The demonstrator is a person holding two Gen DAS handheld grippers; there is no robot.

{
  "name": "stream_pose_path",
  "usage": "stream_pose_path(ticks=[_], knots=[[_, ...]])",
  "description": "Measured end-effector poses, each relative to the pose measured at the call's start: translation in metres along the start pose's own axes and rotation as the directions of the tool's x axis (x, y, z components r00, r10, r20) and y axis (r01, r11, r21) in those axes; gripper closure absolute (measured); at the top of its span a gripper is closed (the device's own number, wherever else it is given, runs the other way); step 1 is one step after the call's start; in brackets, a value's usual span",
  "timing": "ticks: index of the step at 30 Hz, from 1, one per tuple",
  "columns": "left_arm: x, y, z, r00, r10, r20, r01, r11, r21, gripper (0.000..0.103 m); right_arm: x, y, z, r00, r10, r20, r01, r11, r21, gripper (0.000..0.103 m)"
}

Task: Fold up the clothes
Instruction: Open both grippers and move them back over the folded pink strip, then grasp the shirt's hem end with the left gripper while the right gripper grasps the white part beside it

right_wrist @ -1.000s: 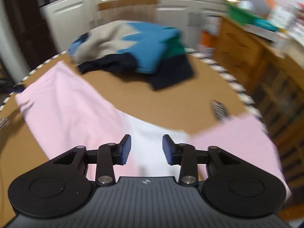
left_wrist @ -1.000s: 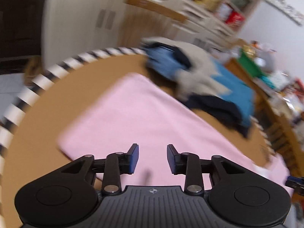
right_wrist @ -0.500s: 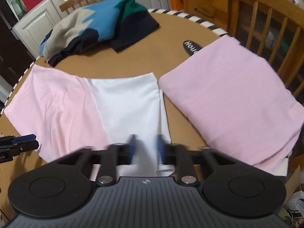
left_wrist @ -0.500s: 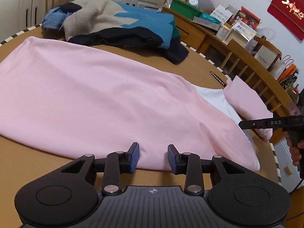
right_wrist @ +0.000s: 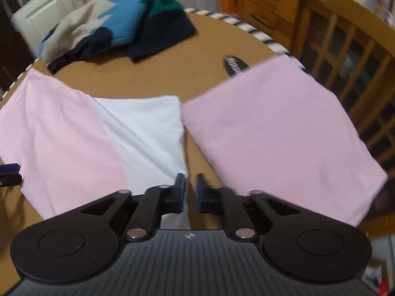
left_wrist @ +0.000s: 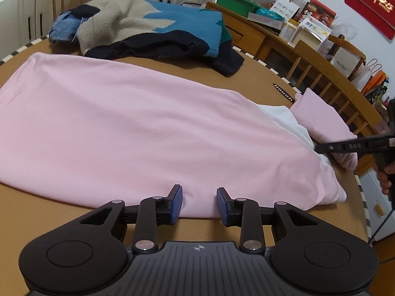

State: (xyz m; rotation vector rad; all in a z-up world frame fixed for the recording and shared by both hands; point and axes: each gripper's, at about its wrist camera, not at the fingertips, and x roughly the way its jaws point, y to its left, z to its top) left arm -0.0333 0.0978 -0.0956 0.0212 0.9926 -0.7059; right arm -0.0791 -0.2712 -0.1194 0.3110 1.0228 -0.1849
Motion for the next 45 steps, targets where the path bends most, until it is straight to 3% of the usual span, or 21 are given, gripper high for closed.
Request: stream_pose_path(ticks=[2, 4, 5, 10, 11, 12, 13, 15, 21, 27, 31, 33, 35, 37, 40, 45], knots=[[-0.001, 0.003, 0.001, 1.000, -0.006, -0.009, 0.006, 1.000, -0.026, 0.069, -0.018, -0.003, -0.007, 1.000, 0.013, 0.018, -0.014, 0.998, 0.057, 0.077], [-0.001, 0.006, 0.001, 1.000, -0.014, -0.008, 0.013, 0.999, -0.049, 0.069, -0.037, -0.002, -0.020, 0.998, 0.047, 0.044, -0.050, 0.995, 0.090, 0.059], [-0.001, 0.007, 0.001, 1.000, -0.015, -0.007, 0.014, 0.999, -0.051, 0.069, -0.041, 0.000, -0.027, 0.997, 0.072, 0.039, -0.076, 0.992, 0.106, 0.058], [-0.001, 0.005, 0.002, 1.000, -0.008, -0.007, 0.008, 0.999, -0.043, 0.068, -0.027, 0.012, -0.048, 0.991, 0.128, -0.049, -0.120, 0.984, 0.134, 0.065], [-0.001, 0.005, 0.002, 1.000, -0.007, -0.007, 0.007, 0.999, -0.042, 0.068, -0.025, 0.015, -0.050, 0.991, 0.128, -0.048, -0.122, 0.985, 0.121, 0.071], [-0.001, 0.005, 0.002, 1.000, -0.006, -0.008, 0.006, 0.999, -0.041, 0.068, -0.023, 0.018, -0.050, 0.991, 0.125, -0.041, -0.121, 0.988, 0.101, 0.088], [-0.001, 0.005, 0.002, 1.000, -0.006, -0.009, 0.005, 0.999, -0.042, 0.068, -0.022, 0.022, -0.050, 0.993, 0.109, -0.045, -0.105, 0.991, 0.079, 0.096], [-0.001, 0.005, 0.003, 1.000, -0.008, -0.010, 0.007, 0.999, -0.045, 0.068, -0.018, 0.022, -0.048, 0.995, 0.067, -0.069, -0.064, 0.997, 0.052, 0.102], [-0.001, 0.006, 0.003, 1.000, -0.010, -0.006, 0.009, 0.998, -0.058, 0.068, -0.019, 0.008, -0.044, 0.996, 0.024, -0.088, -0.017, 0.997, 0.075, 0.099], [0.000, 0.001, 0.004, 1.000, 0.004, -0.009, -0.004, 0.997, -0.075, 0.060, -0.029, 0.004, -0.035, 0.997, 0.003, -0.079, 0.004, 0.996, 0.086, 0.093], [-0.008, -0.004, 0.005, 1.000, -0.001, -0.002, 0.001, 0.987, -0.159, 0.059, -0.038, 0.016, -0.024, 0.998, 0.010, -0.069, -0.007, 0.998, 0.056, 0.090], [-0.018, -0.013, 0.002, 1.000, -0.011, 0.014, 0.014, 0.979, -0.205, 0.059, -0.042, 0.023, -0.018, 0.998, 0.015, -0.054, -0.014, 1.000, 0.011, 0.082], [-0.028, -0.028, -0.006, 1.000, -0.005, 0.025, 0.011, 0.968, -0.252, 0.056, -0.040, 0.031, -0.010, 0.998, 0.036, -0.053, -0.039, 0.998, -0.049, 0.082], [-0.035, -0.045, -0.017, 1.000, 0.001, 0.029, 0.009, 0.944, -0.330, 0.055, -0.038, 0.032, -0.002, 0.996, 0.073, -0.057, -0.078, 0.992, -0.098, 0.082], [-0.034, -0.071, -0.038, 1.000, -0.002, 0.027, 0.016, 0.866, -0.499, 0.055, -0.033, 0.022, 0.011, 0.986, 0.156, -0.061, -0.164, 0.975, -0.149, 0.081], [-0.022, -0.115, -0.071, 0.994, 0.072, 0.088, 0.018, 0.660, -0.751, 0.055, -0.021, 0.003, 0.028, 0.956, 0.269, -0.119, -0.291, 0.926, -0.242, 0.077]])
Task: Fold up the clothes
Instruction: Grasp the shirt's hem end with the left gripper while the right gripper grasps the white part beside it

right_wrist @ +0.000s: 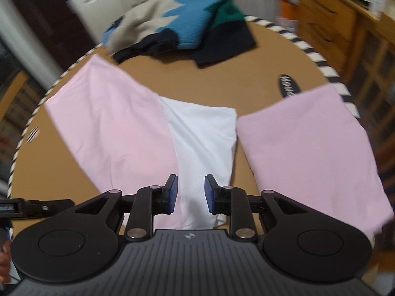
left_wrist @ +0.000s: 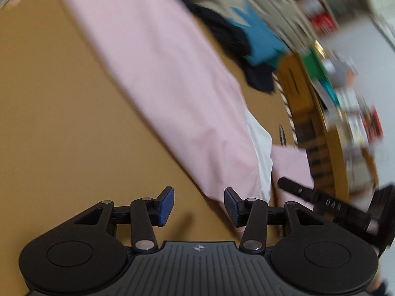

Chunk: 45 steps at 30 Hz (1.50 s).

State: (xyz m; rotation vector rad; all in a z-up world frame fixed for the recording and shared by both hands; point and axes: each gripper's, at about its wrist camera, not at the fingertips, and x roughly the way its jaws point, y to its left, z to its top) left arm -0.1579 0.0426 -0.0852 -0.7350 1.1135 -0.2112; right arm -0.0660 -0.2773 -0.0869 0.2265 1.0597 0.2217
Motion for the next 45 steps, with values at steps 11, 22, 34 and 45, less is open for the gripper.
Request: stream_pose_path(ticks=[11, 22, 34, 45], knots=[[0.036, -0.042, -0.071, 0.994, 0.061, 0.087, -0.047, 0.988, -0.149, 0.054, 0.018, -0.025, 0.019, 0.992, 0.084, -0.089, -0.098, 0.981, -0.169, 0.077], [0.064, -0.062, -0.073, 0.989, 0.071, 0.130, -0.046, 0.981, -0.189, 0.056, 0.049, -0.043, 0.069, 0.983, 0.099, -0.153, -0.110, 0.992, -0.066, 0.065], [0.069, -0.051, -0.063, 0.985, 0.140, 0.096, -0.115, 0.968, -0.225, 0.102, 0.040, -0.046, 0.056, 0.986, 0.094, -0.141, -0.103, 0.993, -0.061, 0.059], [0.007, 0.015, -0.076, 0.987, 0.163, 0.008, -0.152, 0.936, -0.319, 0.102, 0.024, -0.045, 0.031, 0.971, 0.190, -0.142, -0.186, 0.982, 0.041, 0.051]])
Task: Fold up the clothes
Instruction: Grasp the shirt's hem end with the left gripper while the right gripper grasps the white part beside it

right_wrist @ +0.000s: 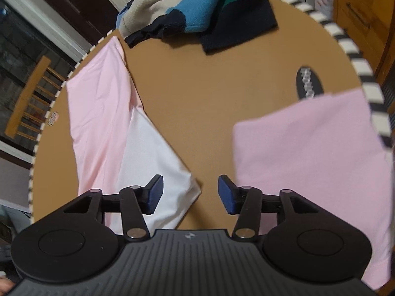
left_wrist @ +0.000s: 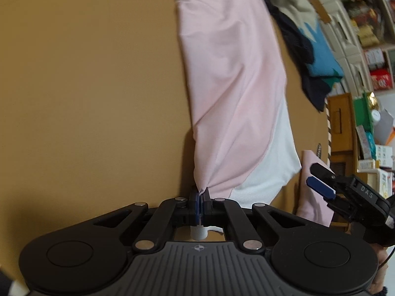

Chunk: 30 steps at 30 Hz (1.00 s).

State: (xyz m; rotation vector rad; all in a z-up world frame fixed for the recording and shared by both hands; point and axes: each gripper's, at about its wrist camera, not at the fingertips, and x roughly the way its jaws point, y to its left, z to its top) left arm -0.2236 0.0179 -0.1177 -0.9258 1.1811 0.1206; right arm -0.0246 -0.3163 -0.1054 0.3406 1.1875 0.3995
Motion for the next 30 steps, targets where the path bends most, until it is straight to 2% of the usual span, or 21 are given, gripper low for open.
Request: stream_pose_path(ticks=[6, 9, 10, 11, 12, 15, 17, 19, 23, 27, 29, 30], knots=[[-0.023, 0.034, -0.012, 0.999, 0.017, -0.037, -0.020, 0.998, -0.062, 0.100, 0.009, -0.008, -0.024, 0.986, 0.152, -0.065, -0.140, 0.978, 0.155, 0.048], [-0.027, 0.030, -0.016, 1.000, -0.007, -0.019, 0.007, 0.999, -0.037, 0.098, 0.014, -0.005, -0.032, 0.983, 0.160, -0.095, -0.144, 0.977, 0.155, 0.048], [-0.032, 0.026, -0.017, 1.000, -0.007, -0.006, 0.007, 1.000, -0.011, 0.091, 0.016, -0.004, -0.033, 0.982, 0.158, -0.107, -0.141, 0.978, 0.153, 0.048], [-0.036, 0.023, -0.017, 1.000, -0.007, 0.008, 0.007, 1.000, 0.016, 0.077, 0.018, -0.003, -0.033, 0.980, 0.159, -0.118, -0.141, 0.979, 0.149, 0.047], [-0.040, 0.018, -0.018, 1.000, -0.006, 0.024, 0.005, 0.999, 0.044, 0.071, 0.021, -0.002, -0.032, 0.979, 0.161, -0.128, -0.142, 0.979, 0.145, 0.047], [-0.059, 0.004, -0.022, 0.995, 0.026, 0.095, -0.040, 0.988, 0.150, 0.066, 0.023, 0.000, -0.028, 0.974, 0.180, -0.135, -0.161, 0.977, 0.139, 0.045], [-0.067, -0.005, -0.023, 0.988, 0.039, 0.146, -0.068, 0.978, 0.196, 0.062, 0.026, 0.005, -0.026, 0.971, 0.188, -0.145, -0.174, 0.979, 0.110, 0.046], [-0.065, -0.009, -0.022, 0.985, 0.054, 0.165, -0.090, 0.971, 0.221, 0.061, 0.028, 0.009, -0.023, 0.968, 0.196, -0.155, -0.186, 0.980, 0.077, 0.048], [-0.055, 0.000, -0.023, 0.990, 0.070, 0.124, -0.090, 0.983, 0.159, 0.062, 0.030, 0.030, -0.022, 0.972, 0.133, -0.195, -0.157, 0.980, -0.118, 0.054], [-0.048, 0.015, -0.022, 0.991, 0.076, 0.108, -0.086, 0.993, 0.086, 0.062, 0.027, 0.047, -0.030, 0.978, 0.067, -0.196, -0.121, 0.952, -0.280, 0.053], [-0.051, 0.023, -0.020, 0.992, 0.068, 0.111, -0.074, 0.996, 0.053, 0.062, 0.029, 0.049, -0.033, 0.974, 0.066, -0.215, -0.128, 0.950, -0.285, 0.053], [-0.053, 0.028, -0.020, 0.992, 0.065, 0.112, -0.069, 0.997, 0.037, 0.062, 0.030, 0.048, -0.034, 0.972, 0.069, -0.227, -0.133, 0.950, -0.282, 0.069]])
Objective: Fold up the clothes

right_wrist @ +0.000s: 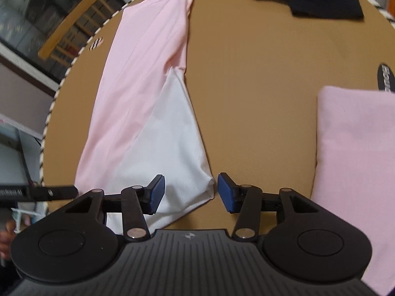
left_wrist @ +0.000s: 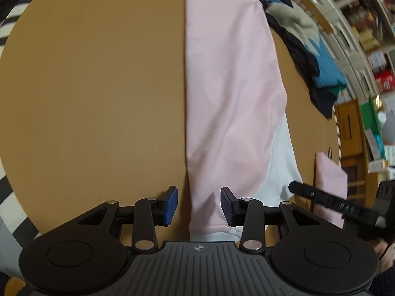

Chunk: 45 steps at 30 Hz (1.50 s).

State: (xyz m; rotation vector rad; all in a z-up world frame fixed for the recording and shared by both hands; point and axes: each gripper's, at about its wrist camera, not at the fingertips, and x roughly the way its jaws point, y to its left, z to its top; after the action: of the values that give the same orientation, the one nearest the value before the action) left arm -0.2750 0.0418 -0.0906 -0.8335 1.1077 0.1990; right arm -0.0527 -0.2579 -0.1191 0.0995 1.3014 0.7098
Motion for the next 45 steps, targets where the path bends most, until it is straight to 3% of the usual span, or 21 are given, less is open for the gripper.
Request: stream_pose_path(ticks=[2, 9, 17, 24, 25, 28, 37, 45], knots=[[-0.003, 0.007, 0.001, 1.000, -0.002, 0.008, 0.002, 1.000, -0.028, 0.061, 0.003, 0.000, -0.002, 1.000, 0.012, -0.021, -0.012, 1.000, 0.004, 0.098], [-0.008, 0.025, -0.001, 0.998, -0.045, 0.032, 0.048, 0.992, -0.115, 0.053, 0.002, -0.021, -0.002, 0.988, 0.154, -0.023, -0.147, 0.973, 0.180, 0.097], [0.018, 0.015, -0.008, 0.989, -0.149, -0.007, 0.146, 0.978, -0.152, 0.044, -0.007, -0.033, 0.001, 0.991, 0.129, -0.030, -0.121, 0.973, 0.194, 0.097], [0.036, 0.001, -0.008, 0.977, -0.213, 0.008, 0.212, 0.968, -0.133, 0.038, 0.001, -0.024, 0.003, 0.990, 0.130, -0.057, -0.118, 0.977, 0.177, 0.097], [0.038, -0.002, -0.009, 0.977, -0.215, 0.004, 0.214, 0.968, -0.129, 0.043, 0.001, -0.023, 0.003, 0.990, 0.131, -0.059, -0.119, 0.977, 0.174, 0.097], [0.048, -0.005, -0.011, 0.981, -0.189, -0.039, 0.182, 0.975, -0.127, 0.098, -0.003, -0.025, 0.004, 0.988, 0.140, -0.059, -0.128, 0.977, 0.173, 0.097], [0.032, -0.003, -0.003, 0.975, -0.219, -0.033, 0.211, 0.964, -0.161, 0.101, -0.014, -0.020, 0.007, 0.983, 0.179, -0.049, -0.169, 0.971, 0.172, 0.097], [0.022, 0.006, -0.007, 0.965, -0.209, -0.160, 0.169, 0.957, -0.236, 0.101, -0.029, -0.005, -0.008, 0.975, 0.195, -0.107, -0.181, 0.976, 0.123, 0.097]])
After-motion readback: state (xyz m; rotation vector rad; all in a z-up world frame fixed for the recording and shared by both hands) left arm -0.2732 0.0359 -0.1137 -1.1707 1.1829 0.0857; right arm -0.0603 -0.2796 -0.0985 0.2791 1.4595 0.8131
